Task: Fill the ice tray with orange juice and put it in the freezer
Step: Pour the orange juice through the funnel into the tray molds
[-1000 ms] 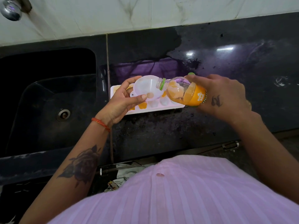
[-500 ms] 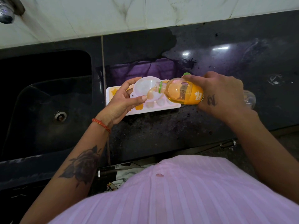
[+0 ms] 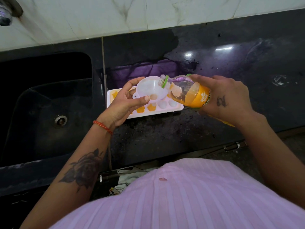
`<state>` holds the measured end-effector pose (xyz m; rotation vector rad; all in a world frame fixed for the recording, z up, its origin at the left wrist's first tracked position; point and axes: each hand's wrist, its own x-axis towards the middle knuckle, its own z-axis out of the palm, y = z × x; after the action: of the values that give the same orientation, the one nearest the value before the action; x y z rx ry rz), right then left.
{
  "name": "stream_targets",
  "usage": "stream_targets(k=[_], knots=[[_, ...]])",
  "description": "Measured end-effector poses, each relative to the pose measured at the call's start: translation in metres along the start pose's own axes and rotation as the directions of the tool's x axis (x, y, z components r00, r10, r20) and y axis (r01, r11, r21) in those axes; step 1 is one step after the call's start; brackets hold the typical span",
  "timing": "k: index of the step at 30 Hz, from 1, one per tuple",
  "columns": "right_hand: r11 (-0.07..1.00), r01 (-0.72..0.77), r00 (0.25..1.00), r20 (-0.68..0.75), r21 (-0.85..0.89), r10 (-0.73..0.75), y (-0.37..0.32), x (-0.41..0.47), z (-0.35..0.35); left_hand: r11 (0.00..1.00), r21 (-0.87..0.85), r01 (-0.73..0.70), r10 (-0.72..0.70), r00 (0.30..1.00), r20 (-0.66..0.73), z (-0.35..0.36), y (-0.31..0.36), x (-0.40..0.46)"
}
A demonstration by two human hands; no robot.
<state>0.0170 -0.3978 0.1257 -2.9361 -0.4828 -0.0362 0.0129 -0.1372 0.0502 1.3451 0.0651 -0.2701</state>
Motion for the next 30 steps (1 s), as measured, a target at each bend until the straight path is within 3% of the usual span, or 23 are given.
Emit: stream_targets(k=[17, 30], knots=[[0.980, -0.050, 0.998, -0.050, -0.193, 0.041, 0.016, -0.006, -0.001, 0.999, 0.028, 0.017, -0.019, 0.998, 0.063, 0.017, -0.002, 0.012], [0.971, -0.044, 0.998, -0.056, -0.233, 0.032, 0.015, -0.003, -0.004, 0.999, 0.018, 0.030, -0.031, 0.998, 0.060, 0.018, -0.003, 0.014]])
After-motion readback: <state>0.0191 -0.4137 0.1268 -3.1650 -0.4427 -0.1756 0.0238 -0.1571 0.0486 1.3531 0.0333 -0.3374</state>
